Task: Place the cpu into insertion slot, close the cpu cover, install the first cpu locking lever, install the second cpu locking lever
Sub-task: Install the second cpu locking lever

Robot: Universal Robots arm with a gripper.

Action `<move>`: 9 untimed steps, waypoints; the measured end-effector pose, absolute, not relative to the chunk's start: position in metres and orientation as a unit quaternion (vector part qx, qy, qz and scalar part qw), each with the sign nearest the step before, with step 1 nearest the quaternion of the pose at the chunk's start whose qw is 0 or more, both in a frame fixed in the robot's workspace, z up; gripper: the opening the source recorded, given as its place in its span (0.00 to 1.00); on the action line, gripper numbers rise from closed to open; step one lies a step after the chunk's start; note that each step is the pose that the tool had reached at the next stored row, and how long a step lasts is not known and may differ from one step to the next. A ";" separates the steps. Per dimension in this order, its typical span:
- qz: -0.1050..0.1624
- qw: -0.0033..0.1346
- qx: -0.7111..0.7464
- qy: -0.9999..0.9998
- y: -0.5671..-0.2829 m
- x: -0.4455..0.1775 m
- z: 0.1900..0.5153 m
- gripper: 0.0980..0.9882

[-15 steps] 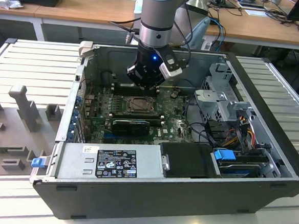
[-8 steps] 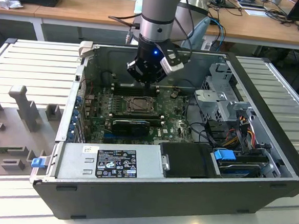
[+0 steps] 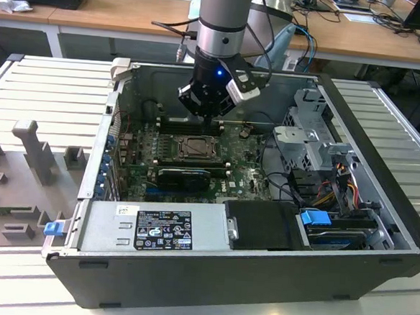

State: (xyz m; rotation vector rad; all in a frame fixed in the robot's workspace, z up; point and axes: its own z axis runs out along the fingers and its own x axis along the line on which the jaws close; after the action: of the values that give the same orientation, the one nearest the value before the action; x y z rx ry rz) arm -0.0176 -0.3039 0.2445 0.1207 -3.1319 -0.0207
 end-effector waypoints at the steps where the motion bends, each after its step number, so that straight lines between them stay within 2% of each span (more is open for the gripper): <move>1: -0.007 0.004 0.039 -0.999 -0.310 -0.018 0.245 0.01; 9: -0.007 0.004 0.038 -0.999 -0.326 -0.018 0.249 0.01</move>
State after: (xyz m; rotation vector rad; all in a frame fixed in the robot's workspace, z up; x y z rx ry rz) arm -0.0177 -0.3260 0.2489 0.1203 -3.1320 -0.0226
